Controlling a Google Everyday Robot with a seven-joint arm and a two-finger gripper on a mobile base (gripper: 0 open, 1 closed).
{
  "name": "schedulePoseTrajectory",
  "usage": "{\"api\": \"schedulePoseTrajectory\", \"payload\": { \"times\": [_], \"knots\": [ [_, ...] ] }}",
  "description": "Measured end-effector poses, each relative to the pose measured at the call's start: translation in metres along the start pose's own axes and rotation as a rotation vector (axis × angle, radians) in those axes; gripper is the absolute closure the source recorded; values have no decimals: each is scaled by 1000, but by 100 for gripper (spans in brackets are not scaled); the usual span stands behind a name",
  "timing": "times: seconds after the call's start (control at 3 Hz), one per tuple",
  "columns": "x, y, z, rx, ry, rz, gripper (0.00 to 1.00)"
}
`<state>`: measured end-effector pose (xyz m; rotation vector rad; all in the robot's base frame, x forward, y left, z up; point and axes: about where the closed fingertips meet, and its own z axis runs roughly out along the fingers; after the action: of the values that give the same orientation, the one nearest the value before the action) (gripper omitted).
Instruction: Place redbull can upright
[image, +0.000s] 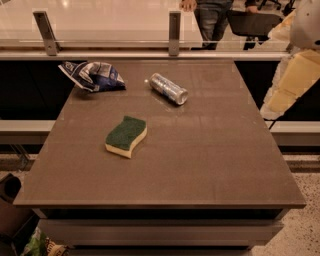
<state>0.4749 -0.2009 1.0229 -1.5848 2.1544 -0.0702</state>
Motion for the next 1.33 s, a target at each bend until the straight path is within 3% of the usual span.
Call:
{"api": "schedulePoseTrajectory", "payload": {
  "times": [0.33,0.67,1.33],
  "knots": [
    [-18,-21,0,-12,-47,26,0],
    [-43,-34,13,-20,-38,73,0],
    [-87,-40,62,-21,117,282,0]
  ]
}}
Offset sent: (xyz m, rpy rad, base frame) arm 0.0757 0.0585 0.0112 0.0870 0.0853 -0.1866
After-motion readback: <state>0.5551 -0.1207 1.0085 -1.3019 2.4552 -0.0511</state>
